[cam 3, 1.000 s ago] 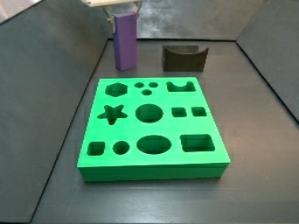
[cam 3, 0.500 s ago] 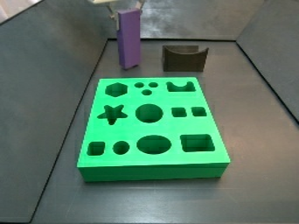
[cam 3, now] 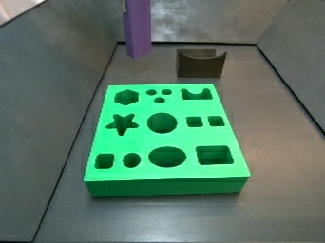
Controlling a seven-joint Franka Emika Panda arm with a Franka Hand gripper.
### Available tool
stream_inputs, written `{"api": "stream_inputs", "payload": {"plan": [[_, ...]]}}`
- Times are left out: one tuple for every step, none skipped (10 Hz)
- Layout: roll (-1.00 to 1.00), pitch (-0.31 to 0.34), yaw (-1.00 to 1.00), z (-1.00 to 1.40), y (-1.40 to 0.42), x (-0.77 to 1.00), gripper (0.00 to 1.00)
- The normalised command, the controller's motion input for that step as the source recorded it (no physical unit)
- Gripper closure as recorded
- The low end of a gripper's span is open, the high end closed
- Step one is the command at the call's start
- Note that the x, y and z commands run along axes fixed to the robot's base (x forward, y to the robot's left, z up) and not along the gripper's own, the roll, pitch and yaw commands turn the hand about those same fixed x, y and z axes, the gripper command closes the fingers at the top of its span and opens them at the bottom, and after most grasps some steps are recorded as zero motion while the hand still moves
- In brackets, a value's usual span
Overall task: Pick up the arch object. Move up. Move to above the board. Insert the arch object.
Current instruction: Move to above the board.
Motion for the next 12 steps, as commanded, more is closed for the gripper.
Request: {"api": "stream_inputs", "payload": {"plan": [[0.15,0.014,0.36,0.38,0.43,0.35,1.00],[0.15,0.069,0.28,0.24,0.27,0.23,1.00],[0.00,0.063,-1.00,0.45,-1.00,0.15,1.00],[-0.01,0.068,-1.00,0.44,-1.00,0.13,1.00],[-0.02,0.070,-1.00,0.46,-1.00,0.13,1.00],[-0.04,0.071,-1.00,0.45,-1.00,0.14,1.00],[-0.04,0.092,-1.00,0.45,-1.00,0.14,1.00],[-0.05,0.106,-1.00,0.47,-1.00,0.14,1.00],[-0.06,0.117,-1.00,0.47,-1.00,0.13,1.00],[-0.07,0.138,-1.00,0.48,-1.00,0.13,1.00],[-0.08,0.167,-1.00,0.49,-1.00,0.14,1.00],[-0.09,0.186,-0.75,0.49,-1.00,0.15,1.00]]}}
